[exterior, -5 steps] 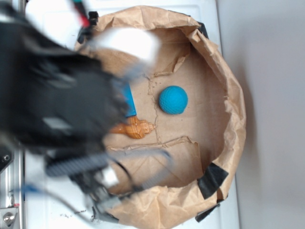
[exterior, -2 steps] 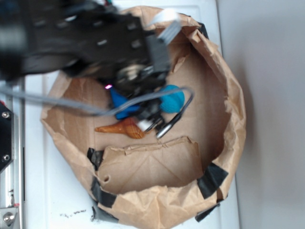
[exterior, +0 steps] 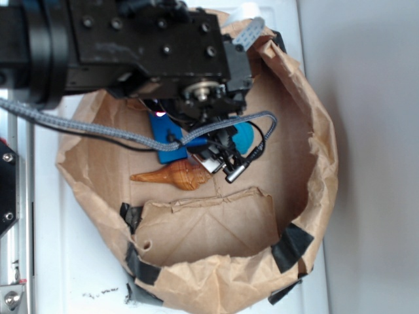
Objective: Grab the blue block.
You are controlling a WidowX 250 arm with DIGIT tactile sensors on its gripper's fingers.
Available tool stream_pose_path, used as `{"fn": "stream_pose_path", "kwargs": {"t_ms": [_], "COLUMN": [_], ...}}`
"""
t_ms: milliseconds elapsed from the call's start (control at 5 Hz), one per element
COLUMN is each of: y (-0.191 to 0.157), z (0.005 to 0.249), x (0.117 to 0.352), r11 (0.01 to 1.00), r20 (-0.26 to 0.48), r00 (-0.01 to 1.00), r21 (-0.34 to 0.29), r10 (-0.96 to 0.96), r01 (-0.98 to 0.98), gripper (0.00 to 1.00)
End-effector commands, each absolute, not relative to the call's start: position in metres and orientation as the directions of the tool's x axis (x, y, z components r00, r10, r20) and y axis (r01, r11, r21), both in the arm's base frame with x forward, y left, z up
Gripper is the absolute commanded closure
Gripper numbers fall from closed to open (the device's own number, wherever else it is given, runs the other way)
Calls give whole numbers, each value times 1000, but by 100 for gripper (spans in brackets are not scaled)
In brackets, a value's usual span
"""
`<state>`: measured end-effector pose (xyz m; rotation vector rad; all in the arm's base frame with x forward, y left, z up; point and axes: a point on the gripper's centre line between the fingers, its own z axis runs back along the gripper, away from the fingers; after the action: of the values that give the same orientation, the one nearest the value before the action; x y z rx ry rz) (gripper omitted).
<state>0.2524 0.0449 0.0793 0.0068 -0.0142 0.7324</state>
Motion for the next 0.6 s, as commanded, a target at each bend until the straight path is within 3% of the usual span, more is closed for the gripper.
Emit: {"fn": "stream_pose_path", "kwargs": {"t_ms": [0,200,400], "y": [64,67,69], "z": [77,62,48], "x": [255,259,263], "r11": [529,393,347], "r20": [58,30,28], "r00": [527,392,346], "r21": [-27,-20,-13], "r10": [848,919,938], "r01": [-848,-919,-938], "gripper": [0,0,0]}}
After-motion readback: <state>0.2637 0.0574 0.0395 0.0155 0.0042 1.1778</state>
